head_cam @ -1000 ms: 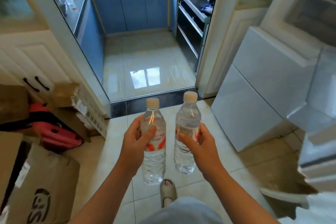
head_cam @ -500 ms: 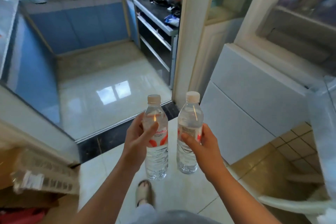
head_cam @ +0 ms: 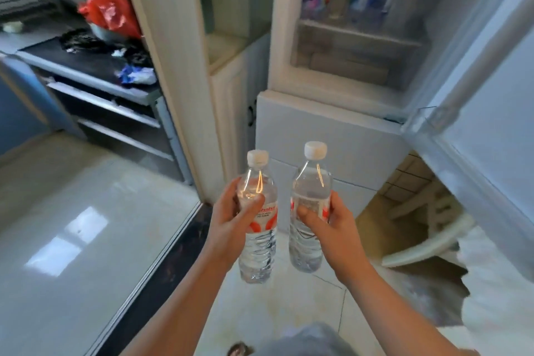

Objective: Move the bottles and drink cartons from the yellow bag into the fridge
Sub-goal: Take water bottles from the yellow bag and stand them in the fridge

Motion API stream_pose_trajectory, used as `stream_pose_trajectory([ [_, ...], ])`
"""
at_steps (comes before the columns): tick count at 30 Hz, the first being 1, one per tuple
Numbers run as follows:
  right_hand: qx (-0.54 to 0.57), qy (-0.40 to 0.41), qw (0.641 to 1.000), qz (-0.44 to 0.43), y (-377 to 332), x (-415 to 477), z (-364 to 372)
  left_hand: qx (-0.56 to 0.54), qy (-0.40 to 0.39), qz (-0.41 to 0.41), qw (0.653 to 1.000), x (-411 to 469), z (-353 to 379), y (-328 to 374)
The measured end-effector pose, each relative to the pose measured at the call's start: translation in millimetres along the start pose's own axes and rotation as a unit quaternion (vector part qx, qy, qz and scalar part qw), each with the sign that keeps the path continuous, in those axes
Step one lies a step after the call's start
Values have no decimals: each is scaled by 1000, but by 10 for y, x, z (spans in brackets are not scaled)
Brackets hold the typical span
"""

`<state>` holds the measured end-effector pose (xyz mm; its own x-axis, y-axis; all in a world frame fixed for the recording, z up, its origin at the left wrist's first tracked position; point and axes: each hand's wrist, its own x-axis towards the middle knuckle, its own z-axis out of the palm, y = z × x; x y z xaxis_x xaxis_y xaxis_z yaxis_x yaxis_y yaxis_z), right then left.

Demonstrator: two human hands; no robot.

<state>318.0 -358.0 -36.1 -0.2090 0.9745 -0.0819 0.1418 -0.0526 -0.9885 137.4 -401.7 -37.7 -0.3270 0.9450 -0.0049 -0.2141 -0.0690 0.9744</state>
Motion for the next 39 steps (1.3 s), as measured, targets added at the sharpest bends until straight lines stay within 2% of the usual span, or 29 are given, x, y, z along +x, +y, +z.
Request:
stream_pose_trajectory([
  [6, 27, 96, 994, -43, -328, 436, -254, 7, -93, 33, 995, 812, 380, 222],
  [12, 55, 149, 981, -109, -722, 1164, -658, 33, -146, 116, 982, 1655, 998, 601],
  [26, 128, 159, 944, -258, -1769, 3398, -1373, -10, -74, 252, 965, 3654, 2401, 1344],
  [33, 163, 161, 932, -280, -2073, 4184, -1472, -26, -63, 260, 963, 4401, 2739, 1568],
  [39, 129, 158, 929, -309, -2210, 4798, -1520, -24, -77, 260, 962, 5068, 2936, 1591],
])
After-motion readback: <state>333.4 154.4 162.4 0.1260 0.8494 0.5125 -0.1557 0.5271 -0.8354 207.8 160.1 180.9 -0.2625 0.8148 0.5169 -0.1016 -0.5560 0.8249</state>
